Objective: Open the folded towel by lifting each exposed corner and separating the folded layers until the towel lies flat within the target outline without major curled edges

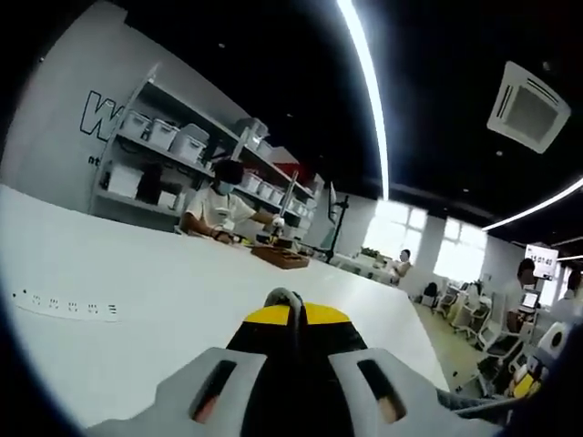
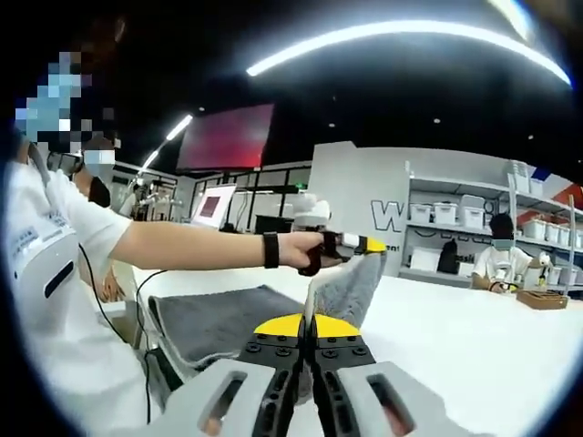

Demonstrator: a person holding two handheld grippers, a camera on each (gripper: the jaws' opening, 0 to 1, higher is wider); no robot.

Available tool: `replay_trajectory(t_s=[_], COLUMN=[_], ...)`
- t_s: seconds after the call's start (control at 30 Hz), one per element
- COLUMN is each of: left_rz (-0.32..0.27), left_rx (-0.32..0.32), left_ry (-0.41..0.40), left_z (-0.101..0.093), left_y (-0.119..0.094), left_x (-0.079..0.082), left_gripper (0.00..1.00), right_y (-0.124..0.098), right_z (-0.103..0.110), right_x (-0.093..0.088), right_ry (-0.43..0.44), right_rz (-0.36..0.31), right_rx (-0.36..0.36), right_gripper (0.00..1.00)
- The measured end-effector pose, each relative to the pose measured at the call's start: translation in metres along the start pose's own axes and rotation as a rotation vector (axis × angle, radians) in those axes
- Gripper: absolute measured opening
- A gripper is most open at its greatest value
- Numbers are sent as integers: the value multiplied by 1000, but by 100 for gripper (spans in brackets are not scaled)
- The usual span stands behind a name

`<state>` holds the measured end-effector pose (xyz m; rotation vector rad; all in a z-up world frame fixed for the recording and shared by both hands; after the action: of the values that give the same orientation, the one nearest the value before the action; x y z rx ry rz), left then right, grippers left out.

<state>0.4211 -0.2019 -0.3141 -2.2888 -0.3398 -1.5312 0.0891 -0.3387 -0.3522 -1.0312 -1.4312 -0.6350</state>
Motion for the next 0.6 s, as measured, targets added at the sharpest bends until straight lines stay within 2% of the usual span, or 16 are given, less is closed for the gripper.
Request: replay_trajectory(t_s=[0.6], left_rz=[6], left_rx=[1], left_ry=[-9], left_z=[5], left_y=[23], left_x=[-8], left_gripper=[1], right_y=[0], right_z=[-11], right_x=[-18], right_ry=[30], right_rz=[36], right_rx=[-19], right_gripper=[0])
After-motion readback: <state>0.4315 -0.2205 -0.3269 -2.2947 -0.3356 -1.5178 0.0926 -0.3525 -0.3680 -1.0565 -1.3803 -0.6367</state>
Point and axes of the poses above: the point that each gripper's makers call its tool centre point, and the gripper's own axes: y roughly forward along the fingers, z roughly to its left, x roughly out of its top, the point moved 10 cm from there along -y, roughly backward along the fingers, and after that the axes turned 13 degrees about z, right-handed, at the moved point
